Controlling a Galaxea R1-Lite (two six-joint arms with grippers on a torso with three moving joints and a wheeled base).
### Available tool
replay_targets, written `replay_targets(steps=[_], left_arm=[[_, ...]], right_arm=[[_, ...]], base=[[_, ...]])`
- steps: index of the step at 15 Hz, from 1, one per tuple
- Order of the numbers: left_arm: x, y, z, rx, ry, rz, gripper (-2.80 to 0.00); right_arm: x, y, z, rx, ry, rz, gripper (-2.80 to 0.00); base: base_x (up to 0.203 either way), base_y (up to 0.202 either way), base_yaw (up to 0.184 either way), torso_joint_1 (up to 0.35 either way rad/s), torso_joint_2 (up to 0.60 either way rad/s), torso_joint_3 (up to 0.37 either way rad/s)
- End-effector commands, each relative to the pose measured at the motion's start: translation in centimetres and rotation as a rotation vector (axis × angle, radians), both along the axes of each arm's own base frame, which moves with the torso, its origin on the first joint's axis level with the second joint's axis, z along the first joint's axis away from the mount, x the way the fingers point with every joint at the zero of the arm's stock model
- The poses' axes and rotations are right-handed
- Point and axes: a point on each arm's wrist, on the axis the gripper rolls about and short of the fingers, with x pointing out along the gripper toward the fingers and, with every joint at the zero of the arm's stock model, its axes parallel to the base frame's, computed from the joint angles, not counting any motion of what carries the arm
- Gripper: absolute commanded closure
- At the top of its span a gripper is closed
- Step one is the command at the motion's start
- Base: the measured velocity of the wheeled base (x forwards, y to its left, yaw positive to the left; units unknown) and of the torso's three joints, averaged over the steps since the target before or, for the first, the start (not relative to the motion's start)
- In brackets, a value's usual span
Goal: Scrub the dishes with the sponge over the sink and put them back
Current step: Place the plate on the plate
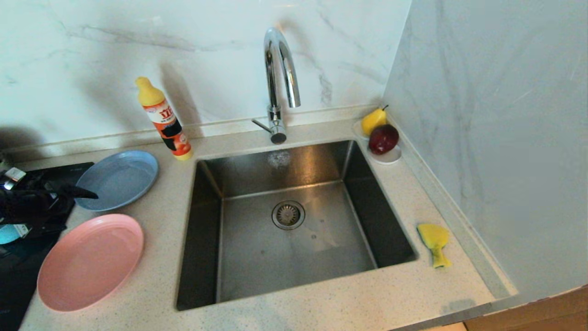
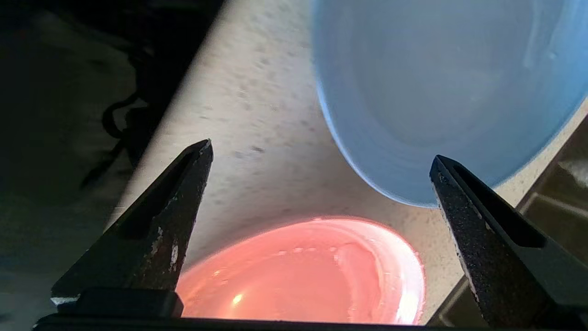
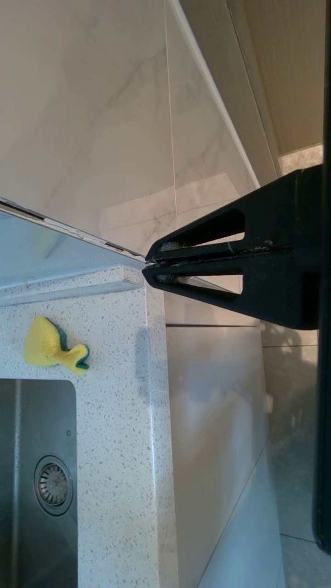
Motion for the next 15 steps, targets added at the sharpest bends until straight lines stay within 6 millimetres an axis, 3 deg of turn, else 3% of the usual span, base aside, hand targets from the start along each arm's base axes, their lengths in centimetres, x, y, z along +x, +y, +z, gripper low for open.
replay_targets(steps=[1, 13, 14, 15], left_arm=[[0.6, -0.3, -0.4, 0.004, -0.009, -0.014, -2.80], [2.3, 0.6, -1.4, 0.081, 0.032, 0.062, -2.80], [2.4, 0.5, -1.4, 0.082, 0.033, 0.059, 0.00], [2.5, 0.5, -1.3, 0.085, 0.029, 0.056, 0.00]], right_arm=[[0.0, 0.0, 0.0, -0.001, 0.001, 0.001, 0.00], [0.0, 0.0, 0.0, -0.001, 0.000, 0.001, 0.00], [0.0, 0.0, 0.0, -0.001, 0.001, 0.001, 0.00], [0.0, 0.0, 0.0, -0.001, 0.001, 0.001, 0.00]], base=[[0.000, 0.000, 0.000, 0.000, 0.00, 0.000], [0.000, 0.000, 0.000, 0.000, 0.00, 0.000], [0.000, 0.000, 0.000, 0.000, 0.00, 0.000], [0.000, 0.000, 0.000, 0.000, 0.00, 0.000]])
